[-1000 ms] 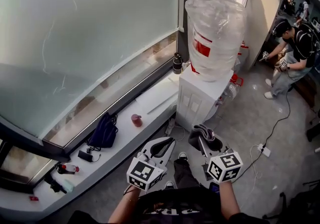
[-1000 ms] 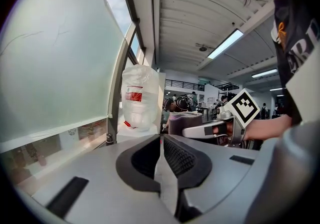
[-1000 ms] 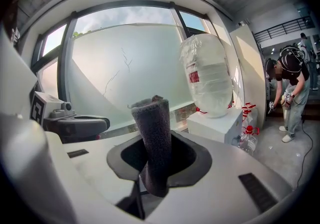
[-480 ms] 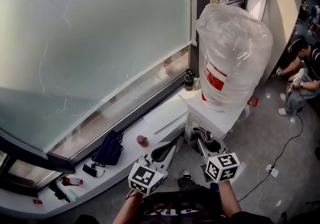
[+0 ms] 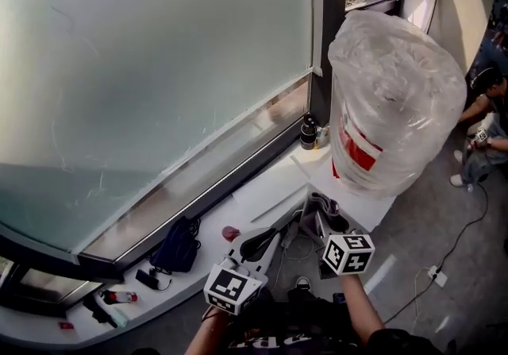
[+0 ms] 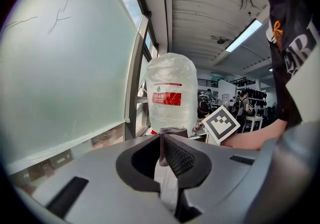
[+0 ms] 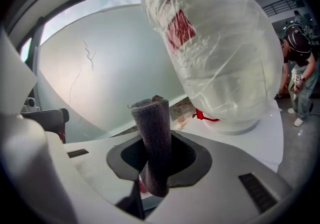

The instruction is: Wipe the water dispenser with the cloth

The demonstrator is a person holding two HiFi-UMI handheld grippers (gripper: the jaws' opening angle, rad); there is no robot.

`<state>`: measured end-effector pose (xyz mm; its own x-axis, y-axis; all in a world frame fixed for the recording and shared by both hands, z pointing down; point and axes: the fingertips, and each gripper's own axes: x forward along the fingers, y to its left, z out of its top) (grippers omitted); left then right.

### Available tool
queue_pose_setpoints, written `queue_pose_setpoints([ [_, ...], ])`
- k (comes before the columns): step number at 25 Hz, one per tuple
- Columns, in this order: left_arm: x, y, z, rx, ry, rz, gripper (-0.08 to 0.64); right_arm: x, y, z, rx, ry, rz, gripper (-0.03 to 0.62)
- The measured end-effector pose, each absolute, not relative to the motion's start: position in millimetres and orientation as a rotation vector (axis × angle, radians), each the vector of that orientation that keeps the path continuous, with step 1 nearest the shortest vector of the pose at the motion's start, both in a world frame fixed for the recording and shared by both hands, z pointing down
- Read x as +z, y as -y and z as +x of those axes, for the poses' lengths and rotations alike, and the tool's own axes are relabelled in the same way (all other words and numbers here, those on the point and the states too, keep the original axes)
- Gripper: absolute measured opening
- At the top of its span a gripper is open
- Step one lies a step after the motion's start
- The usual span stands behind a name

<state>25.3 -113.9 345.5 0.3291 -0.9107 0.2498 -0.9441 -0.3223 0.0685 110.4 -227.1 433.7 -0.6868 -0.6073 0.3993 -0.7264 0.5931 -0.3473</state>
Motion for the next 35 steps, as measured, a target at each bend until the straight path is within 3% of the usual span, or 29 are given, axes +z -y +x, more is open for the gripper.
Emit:
queue_pose_setpoints([
  [15,351.6,152.2,-74.7,0.337,1.330,2.673,0.031,495.4,325.2,70.4,0.903,2.259,1.725,0.103],
  [25,365.2,142.1,-93.9,0.365,1.106,2.762,0.031,510.2,308.3,139.2,0.983,1.999,2.051,0.103],
  [35,377.0,138.6,-61.1,0.352,0.937,2.808,0.031,521.2,268.7,231.8,0.984,1.819,2.191,0.104],
])
